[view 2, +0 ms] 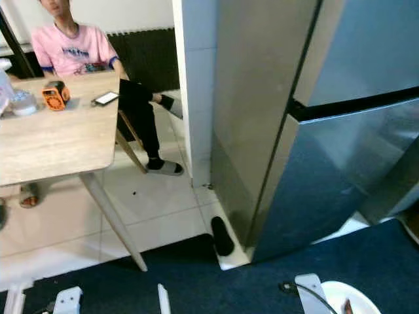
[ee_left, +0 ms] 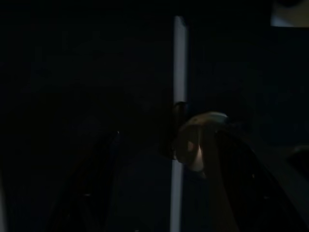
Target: Restocking fridge
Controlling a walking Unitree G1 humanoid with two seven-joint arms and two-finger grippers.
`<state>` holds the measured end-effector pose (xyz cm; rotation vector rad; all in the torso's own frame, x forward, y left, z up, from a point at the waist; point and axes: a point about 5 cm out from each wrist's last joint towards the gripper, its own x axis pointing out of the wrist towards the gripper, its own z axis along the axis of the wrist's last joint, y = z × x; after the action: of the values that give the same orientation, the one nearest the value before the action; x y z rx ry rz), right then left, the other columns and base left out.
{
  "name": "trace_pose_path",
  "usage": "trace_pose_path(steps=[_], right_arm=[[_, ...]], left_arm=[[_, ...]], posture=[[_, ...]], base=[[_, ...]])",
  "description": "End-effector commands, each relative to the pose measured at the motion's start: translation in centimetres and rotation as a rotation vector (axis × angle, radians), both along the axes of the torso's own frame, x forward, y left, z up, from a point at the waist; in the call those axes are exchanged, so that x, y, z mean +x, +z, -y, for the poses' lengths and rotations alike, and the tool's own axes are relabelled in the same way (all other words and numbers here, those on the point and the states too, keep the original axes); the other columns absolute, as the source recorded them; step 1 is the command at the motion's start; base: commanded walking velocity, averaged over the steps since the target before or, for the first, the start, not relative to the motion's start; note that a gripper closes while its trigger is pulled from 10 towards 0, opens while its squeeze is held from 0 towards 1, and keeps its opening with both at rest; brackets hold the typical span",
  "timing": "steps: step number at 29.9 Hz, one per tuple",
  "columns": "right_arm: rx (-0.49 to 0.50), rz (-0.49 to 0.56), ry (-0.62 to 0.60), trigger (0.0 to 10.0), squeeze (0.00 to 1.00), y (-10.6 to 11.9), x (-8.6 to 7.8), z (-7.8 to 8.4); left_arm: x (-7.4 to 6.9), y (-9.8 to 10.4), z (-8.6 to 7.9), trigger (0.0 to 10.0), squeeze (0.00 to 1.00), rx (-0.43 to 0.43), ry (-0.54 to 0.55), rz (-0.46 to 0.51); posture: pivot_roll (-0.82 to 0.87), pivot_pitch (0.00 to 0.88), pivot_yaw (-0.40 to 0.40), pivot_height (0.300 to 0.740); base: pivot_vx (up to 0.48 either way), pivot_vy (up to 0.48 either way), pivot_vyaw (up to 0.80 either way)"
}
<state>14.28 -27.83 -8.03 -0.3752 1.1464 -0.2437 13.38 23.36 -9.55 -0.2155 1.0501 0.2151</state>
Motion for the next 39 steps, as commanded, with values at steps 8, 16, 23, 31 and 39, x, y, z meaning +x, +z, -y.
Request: trace_pose_path(steps=[8,16,23,31,39], right_arm=[[-0.001,0.004,-0.015,10.0,0.00,0.0,-0.2,0.1],[-0.005,0.004,-0.004,10.0,0.00,0.0,-0.1,0.1],[-0.006,0.006,0.006,10.0,0.00,0.1,0.0,0.1],[0.000,-0.001,0.001,10.0,0.00,-0.1,-0.2,0.0],[-0.002,0.002,0.000,10.0,0.00,0.0,-0.1,0.0]], left_arm=[[-0.1,-0.1,0.1,10.0,0.00,-0.001,-0.017,-0.010],[0.2,0.0,0.3,10.0,0.00,-0.010,-0.012,0.002],[0.7,0.1,0.5,10.0,0.00,-0.021,0.001,0.028],[1.0,0.4,0.0,10.0,0.00,-0.007,0.014,0.045],[5.1,2.7,-1.5,10.0,0.00,-0.002,0.084,0.231]], posture=[[-0.02,0.000,0.011,0.740],[-0.02,0.000,0.002,0.740],[-0.02,0.000,0.007,0.740],[-0.02,0.000,0.009,0.740],[-0.02,0.000,0.007,0.740]], base=[[0.000,-0.435,0.00],[0.000,-0.422,0.00],[0.000,0.000,0.00],[0.000,-0.257,0.00],[0.000,0.000,0.00]])
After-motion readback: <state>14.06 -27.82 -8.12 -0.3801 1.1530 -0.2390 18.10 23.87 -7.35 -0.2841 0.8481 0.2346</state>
